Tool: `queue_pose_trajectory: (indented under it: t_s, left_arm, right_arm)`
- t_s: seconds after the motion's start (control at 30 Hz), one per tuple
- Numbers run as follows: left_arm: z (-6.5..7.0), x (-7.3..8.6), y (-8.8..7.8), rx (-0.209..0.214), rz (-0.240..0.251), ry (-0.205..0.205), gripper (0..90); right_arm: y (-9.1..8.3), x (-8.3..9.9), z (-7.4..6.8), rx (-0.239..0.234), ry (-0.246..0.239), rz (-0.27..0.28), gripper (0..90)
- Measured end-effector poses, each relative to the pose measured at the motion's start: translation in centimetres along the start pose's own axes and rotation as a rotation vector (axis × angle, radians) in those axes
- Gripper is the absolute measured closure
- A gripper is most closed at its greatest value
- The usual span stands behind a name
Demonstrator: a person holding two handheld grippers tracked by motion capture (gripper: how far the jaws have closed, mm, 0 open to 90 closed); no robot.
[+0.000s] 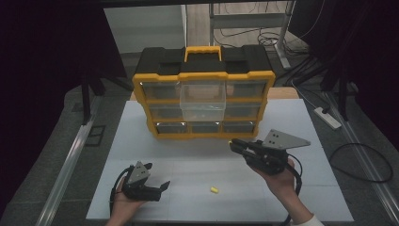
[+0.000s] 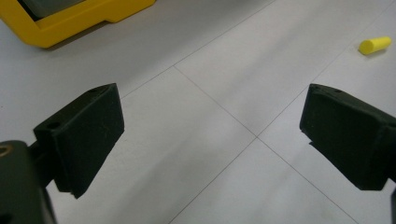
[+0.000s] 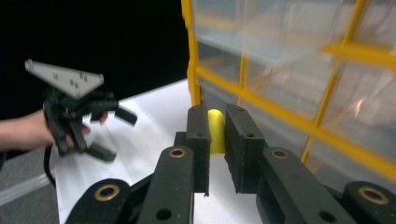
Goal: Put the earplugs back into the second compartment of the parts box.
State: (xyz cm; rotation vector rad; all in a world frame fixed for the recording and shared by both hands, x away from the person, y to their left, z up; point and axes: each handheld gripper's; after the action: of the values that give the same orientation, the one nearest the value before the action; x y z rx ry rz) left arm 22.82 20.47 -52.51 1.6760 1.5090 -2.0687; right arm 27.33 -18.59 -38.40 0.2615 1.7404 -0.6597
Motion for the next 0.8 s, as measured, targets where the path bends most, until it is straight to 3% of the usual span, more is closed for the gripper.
queue_pose_trajectory:
  t_s: [0.23, 0.4, 0.8]
  left_arm:
    - [0.0, 0.0, 0.0, 0.002, 0.003, -0.001, 6.6]
    - [0.0, 0.0, 0.0, 0.003, 0.003, 0.0, 6.6]
    - [0.0, 0.0, 0.0, 0.003, 0.0, 0.002, 6.6]
  right_arm:
    - [-0.2, -2.6, 0.1, -0.01, -0.001, 0.068, 80.1]
    - [0.0, -3.3, 0.6, -0.016, 0.031, 0.094, 80.2]
    - [0.0, -6.0, 1.4, 0.032, 0.03, 0.146, 80.2]
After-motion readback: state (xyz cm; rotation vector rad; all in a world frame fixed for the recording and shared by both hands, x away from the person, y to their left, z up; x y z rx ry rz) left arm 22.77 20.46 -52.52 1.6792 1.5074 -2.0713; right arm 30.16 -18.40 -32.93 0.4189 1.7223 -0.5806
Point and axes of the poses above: each handheld gripper's, and its own axes: y roughly forward along the jaws, x roughly out of its underside, z roughly to its right, and after that the axes turned 7 degrees about y, right-handed
